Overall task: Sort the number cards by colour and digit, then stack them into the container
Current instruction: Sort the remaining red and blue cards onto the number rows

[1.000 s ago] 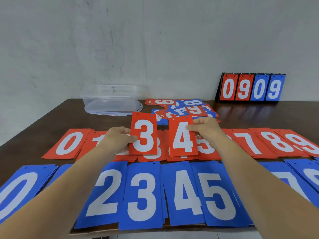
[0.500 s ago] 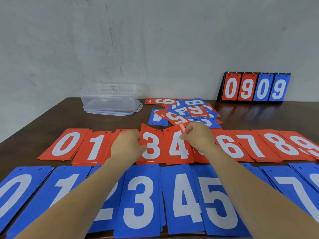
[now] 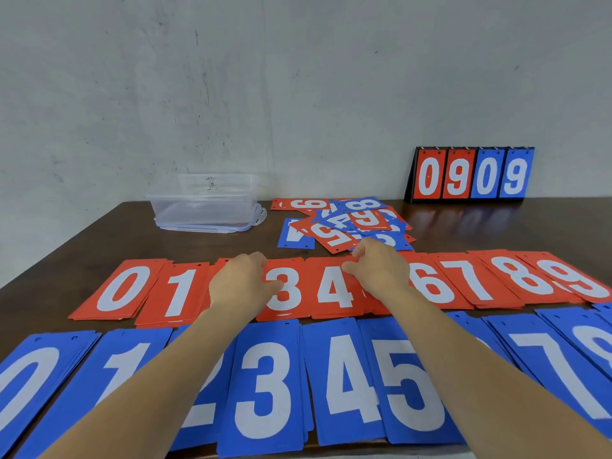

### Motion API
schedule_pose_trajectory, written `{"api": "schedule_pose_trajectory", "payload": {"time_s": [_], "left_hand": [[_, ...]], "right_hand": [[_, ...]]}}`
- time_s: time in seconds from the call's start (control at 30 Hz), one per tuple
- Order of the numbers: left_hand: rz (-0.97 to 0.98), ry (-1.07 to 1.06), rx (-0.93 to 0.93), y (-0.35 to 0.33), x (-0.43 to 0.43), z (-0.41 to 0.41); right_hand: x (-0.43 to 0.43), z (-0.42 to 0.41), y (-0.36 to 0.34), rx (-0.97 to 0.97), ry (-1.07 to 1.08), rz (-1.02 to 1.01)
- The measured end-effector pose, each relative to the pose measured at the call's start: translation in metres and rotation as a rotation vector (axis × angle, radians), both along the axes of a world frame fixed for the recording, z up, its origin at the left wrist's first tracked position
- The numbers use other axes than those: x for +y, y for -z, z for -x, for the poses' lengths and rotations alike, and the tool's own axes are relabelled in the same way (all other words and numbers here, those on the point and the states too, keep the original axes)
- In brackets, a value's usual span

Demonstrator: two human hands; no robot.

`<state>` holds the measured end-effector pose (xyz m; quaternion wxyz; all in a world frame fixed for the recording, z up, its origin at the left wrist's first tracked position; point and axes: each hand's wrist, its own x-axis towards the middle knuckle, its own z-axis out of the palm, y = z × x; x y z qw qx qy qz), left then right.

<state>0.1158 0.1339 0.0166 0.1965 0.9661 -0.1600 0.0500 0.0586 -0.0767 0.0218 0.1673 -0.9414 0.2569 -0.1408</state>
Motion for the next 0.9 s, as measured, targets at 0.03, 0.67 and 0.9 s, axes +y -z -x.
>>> {"api": "schedule_pose_trajectory", "payload": {"time_s": [0.03, 0.67, 0.9], "left_hand": [[0.009, 0.009, -0.014, -0.001, -0.001, 0.001], [0.158, 0.052, 0.027, -0.028, -0.1, -0.048], [0.041, 0.05, 0.131, -0.016, -0.147, -0.092]], "right_hand": [[-0.001, 0.004, -0.002, -0.013, 0.009, -0.007], [-0.129, 0.0, -0.022, -0.051, 0.18, -0.084], [-0.156, -0.07, -0.004, -0.021, 0.092, -0.117]]}}
